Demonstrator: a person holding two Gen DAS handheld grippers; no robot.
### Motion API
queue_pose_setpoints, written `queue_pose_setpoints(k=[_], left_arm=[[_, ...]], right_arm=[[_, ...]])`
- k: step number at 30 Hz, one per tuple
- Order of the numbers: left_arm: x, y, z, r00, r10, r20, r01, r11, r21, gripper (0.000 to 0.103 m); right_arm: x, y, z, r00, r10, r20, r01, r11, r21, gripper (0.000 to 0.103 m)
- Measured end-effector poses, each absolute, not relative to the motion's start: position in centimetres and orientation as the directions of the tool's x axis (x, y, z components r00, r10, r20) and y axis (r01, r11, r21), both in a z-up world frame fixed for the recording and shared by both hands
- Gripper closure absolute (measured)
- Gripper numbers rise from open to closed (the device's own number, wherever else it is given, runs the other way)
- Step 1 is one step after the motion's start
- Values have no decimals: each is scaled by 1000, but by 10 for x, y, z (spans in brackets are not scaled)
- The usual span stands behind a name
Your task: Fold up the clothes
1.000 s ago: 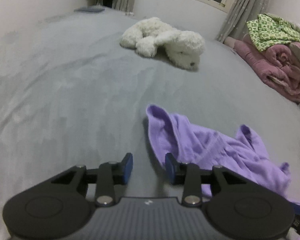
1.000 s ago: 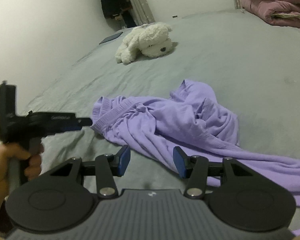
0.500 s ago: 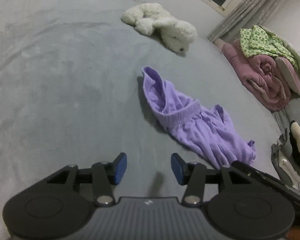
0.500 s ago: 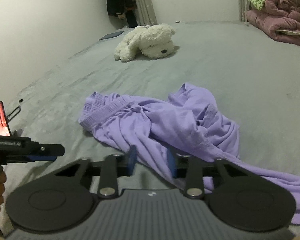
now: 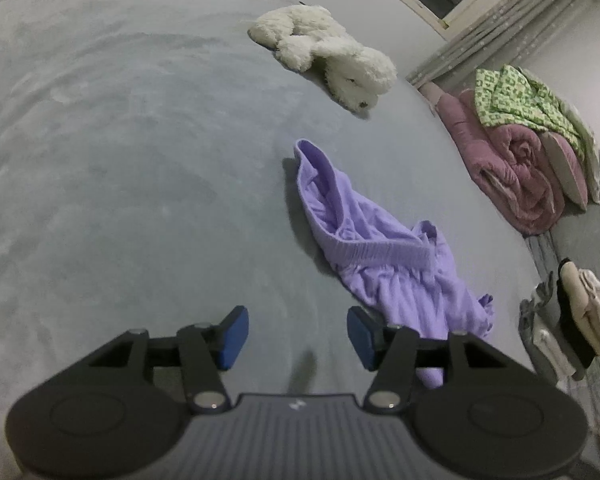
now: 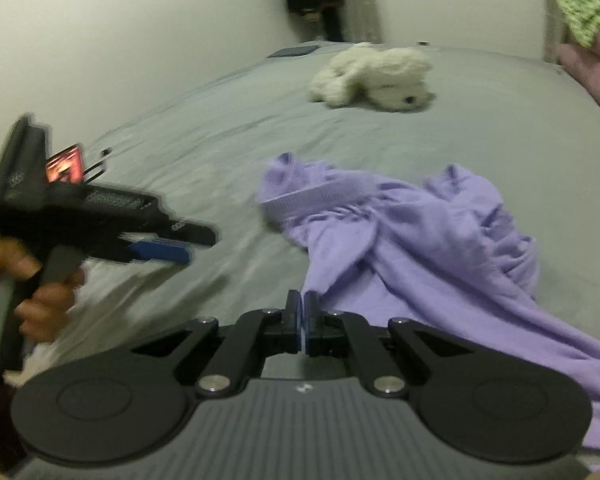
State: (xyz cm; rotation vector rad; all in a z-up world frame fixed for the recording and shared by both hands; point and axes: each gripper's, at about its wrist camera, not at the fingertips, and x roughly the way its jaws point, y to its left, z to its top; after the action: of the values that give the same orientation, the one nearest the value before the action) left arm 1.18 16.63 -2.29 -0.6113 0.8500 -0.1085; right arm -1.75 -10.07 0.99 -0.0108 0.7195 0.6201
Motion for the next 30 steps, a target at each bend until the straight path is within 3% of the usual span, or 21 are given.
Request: queue_pose_setpoints(k=[8,15,16,18,20,21,30], left_arm=[[15,170,-26,659,-357,-662,-162,792,-589,47],[17,167,-27,658,-345,-669,-165,801,-576,47],[18,167,-27,657,-346,-669,-165,801,-576,47],[19,168,-27,657,-350,-667,-165,797,-581,47],[21,168,-27,657,-355,-665,-164,794,-586,47],[21,169,-27,657,-357,-664,-164,792,-588,47],[40,174,-34,668,-409,-622,-184,719,-670,47]], right_arm=[[-48,-89,12,480,584,-655,-603,762,237,101],[-55,-79,-2,455,541,-707,-625,760,179,97],[-56,-78,-2,458,540,-706,-627,759,174,90],[-58,-77,1,471,537,-700,-630,760,159,87],[-58,-77,5,491,535,-687,-627,765,148,74],[-57,-78,7,505,533,-679,-621,770,143,62],[-41,-69,3,632,447,-633,-559,828,28,60]])
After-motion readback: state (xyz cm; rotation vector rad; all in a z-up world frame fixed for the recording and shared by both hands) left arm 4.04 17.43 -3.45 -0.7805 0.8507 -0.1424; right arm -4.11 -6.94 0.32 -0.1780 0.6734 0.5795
